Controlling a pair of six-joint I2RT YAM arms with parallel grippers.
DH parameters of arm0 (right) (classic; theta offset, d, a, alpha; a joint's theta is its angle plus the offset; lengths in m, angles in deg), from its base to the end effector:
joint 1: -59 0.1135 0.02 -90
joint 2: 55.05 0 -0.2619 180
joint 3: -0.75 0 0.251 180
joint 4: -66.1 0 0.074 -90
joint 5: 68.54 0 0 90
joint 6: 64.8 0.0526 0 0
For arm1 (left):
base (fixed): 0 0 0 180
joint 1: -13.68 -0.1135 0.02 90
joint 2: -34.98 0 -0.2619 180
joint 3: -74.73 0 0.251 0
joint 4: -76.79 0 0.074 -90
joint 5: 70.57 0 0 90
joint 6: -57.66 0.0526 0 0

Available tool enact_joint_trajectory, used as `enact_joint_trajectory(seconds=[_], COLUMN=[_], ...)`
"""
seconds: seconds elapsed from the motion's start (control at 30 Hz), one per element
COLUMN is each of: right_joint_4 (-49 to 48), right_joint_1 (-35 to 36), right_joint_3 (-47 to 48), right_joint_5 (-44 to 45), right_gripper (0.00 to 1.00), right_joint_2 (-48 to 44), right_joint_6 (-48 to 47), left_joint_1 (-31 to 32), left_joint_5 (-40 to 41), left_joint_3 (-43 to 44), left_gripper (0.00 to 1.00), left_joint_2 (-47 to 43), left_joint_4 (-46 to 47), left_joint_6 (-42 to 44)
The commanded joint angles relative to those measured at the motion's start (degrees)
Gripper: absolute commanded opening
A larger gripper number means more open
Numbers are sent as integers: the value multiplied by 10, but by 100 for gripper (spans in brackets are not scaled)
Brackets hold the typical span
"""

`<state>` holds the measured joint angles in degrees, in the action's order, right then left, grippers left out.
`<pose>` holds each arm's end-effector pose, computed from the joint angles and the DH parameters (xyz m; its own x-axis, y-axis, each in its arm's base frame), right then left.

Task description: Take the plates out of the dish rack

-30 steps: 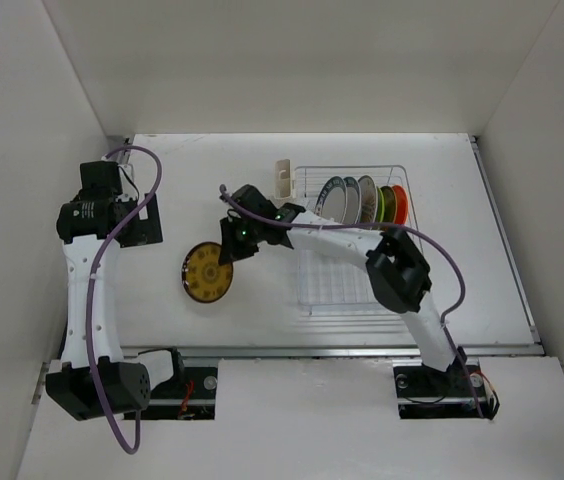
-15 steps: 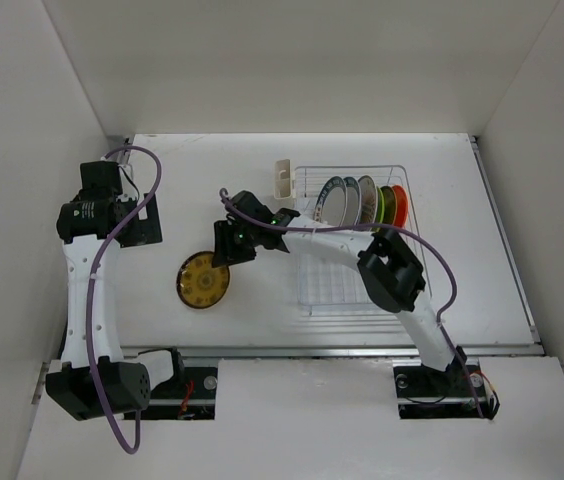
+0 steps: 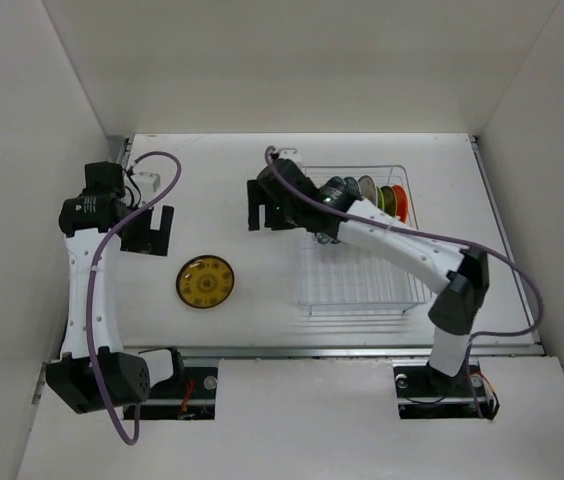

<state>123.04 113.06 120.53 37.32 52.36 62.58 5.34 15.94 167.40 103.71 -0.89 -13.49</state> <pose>0.2654 0.3416 0.3297 -0.7307 -0.0130 -0.6825 -0.2780 0.9188 0.2801 0.2273 0.0301 0.3574 -0.7903 0.2101 -0.5756 0.1545 0.9774 0.1446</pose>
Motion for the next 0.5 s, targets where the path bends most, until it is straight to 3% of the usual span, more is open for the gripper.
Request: enact_joint_trajectory(seconds=[0.0, 0.03, 0.17, 0.47], right_joint_4=[107, 115, 121, 116], right_joint_1=[-23, -33, -97, -162], right_joint_3=[0, -9, -48, -60], right_joint_5=[139, 148, 153, 168], right_gripper=[88, 88, 84, 64], right_joint_2=[-54, -61, -87, -41], right_joint_6=[12, 24, 39, 39], left_joint_1=[3, 3, 9, 93], left_joint_5=[-164, -248, -387, -364], left_joint_3=[10, 10, 21, -19], left_gripper=[99, 99, 99, 99], left_joint_2=[7, 12, 18, 31], left_joint_4=[-69, -79, -104, -56], left_joint_6=[110, 124, 155, 87])
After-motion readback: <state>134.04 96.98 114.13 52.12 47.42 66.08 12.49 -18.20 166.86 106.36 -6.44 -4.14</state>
